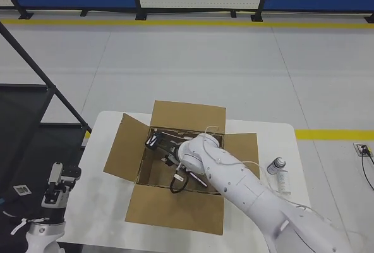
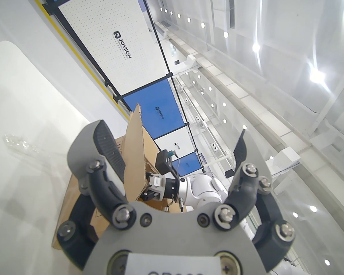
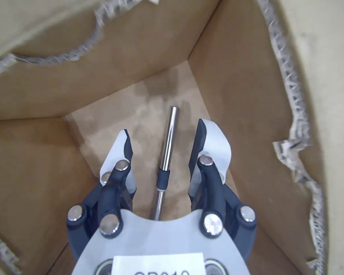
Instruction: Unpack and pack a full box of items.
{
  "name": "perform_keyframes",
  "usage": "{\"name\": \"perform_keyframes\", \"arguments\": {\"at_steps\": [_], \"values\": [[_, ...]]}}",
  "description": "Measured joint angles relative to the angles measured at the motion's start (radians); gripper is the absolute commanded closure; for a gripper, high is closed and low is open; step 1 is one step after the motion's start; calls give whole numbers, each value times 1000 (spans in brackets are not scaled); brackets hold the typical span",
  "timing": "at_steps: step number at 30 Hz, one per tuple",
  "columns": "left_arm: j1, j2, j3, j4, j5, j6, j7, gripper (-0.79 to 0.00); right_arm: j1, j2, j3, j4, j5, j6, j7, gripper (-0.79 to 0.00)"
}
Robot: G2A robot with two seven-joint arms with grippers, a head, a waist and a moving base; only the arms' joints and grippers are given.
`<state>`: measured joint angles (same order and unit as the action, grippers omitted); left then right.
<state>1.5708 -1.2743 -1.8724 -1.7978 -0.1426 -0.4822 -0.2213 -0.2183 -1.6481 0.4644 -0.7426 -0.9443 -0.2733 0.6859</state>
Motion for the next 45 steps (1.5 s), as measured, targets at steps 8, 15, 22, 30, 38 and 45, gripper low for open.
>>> {"name": "perform_keyframes", "arguments": {"at_steps": [8,15,22,30,38,45], "values": [[4,2,-6,2,-8,-5,-11,-785,-163,136,188,-431,-147,82,124,-610],[19,2,-4,-3,-11,-18,-17,-785,-422,239,410,-865,-328,139,263,-634],[38,1,6,-10,-7,-32,-15,-785,-685,296,652,-1166,-481,253,364,-693],[53,-1,35,-21,25,-40,-14,-785,-895,325,933,-1285,-498,348,402,-748],[59,-2,58,-32,56,-37,-3,-785,-948,340,1104,-1196,-461,345,465,-785],[61,-3,60,-32,69,-26,13,-785,-902,349,1159,-1023,-426,305,527,-785]]}}
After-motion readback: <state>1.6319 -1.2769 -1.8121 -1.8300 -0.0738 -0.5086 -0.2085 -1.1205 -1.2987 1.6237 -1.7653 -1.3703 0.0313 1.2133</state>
